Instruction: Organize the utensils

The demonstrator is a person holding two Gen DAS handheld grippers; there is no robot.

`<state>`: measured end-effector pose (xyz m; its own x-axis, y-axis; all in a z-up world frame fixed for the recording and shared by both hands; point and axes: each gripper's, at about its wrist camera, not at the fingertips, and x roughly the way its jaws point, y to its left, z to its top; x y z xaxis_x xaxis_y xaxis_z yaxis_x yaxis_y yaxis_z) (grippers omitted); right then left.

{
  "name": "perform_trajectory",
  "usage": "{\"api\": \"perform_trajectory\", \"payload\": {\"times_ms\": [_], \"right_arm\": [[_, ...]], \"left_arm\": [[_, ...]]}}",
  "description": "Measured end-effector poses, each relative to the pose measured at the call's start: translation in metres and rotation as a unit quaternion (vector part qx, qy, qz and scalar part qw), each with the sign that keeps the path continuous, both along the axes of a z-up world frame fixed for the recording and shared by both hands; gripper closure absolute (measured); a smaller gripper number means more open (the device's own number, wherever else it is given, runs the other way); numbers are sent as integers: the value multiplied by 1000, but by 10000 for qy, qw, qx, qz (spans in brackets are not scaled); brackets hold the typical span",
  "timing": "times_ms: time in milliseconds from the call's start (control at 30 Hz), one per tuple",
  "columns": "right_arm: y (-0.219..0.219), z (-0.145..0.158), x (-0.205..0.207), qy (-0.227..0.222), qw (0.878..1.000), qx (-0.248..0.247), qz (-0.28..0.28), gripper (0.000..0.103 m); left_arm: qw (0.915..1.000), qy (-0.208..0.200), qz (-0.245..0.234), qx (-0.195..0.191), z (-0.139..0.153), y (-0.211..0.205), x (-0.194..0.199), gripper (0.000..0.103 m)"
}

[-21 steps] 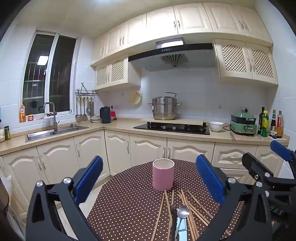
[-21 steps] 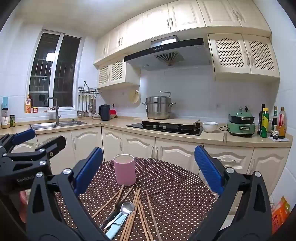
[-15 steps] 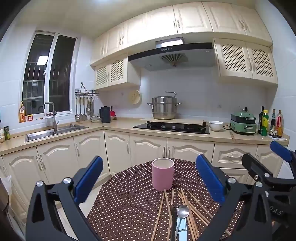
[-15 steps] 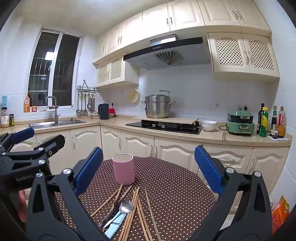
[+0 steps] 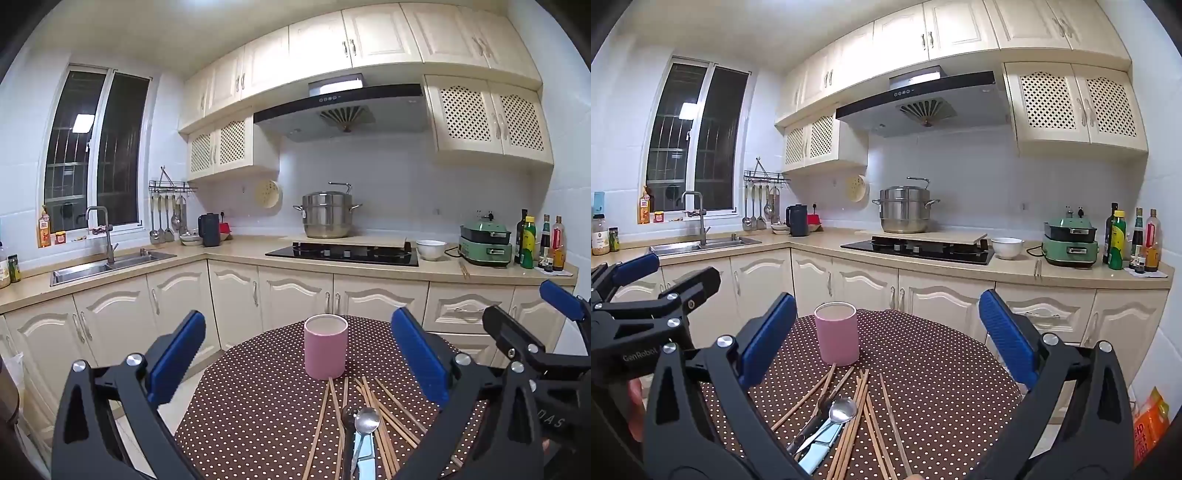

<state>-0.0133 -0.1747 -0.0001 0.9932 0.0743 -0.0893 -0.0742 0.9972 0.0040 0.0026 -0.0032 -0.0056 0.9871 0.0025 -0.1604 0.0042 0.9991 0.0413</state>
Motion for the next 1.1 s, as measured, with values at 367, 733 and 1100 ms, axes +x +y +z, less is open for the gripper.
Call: {"api": "perform_trajectory", "payload": {"times_ms": [367, 733, 1100], "right_arm": [[-1, 1, -1, 26, 10000, 30, -10, 6], [-2, 0, -1, 47, 10000, 57, -3, 6], [-3, 1, 0, 49, 10000, 62, 4, 6]], "left_arm": [[10000, 0, -4, 4, 3, 0, 0, 4], [10000, 8, -2, 1, 3, 4, -1, 4], [10000, 12, 2, 3, 3, 4, -1, 4]]}}
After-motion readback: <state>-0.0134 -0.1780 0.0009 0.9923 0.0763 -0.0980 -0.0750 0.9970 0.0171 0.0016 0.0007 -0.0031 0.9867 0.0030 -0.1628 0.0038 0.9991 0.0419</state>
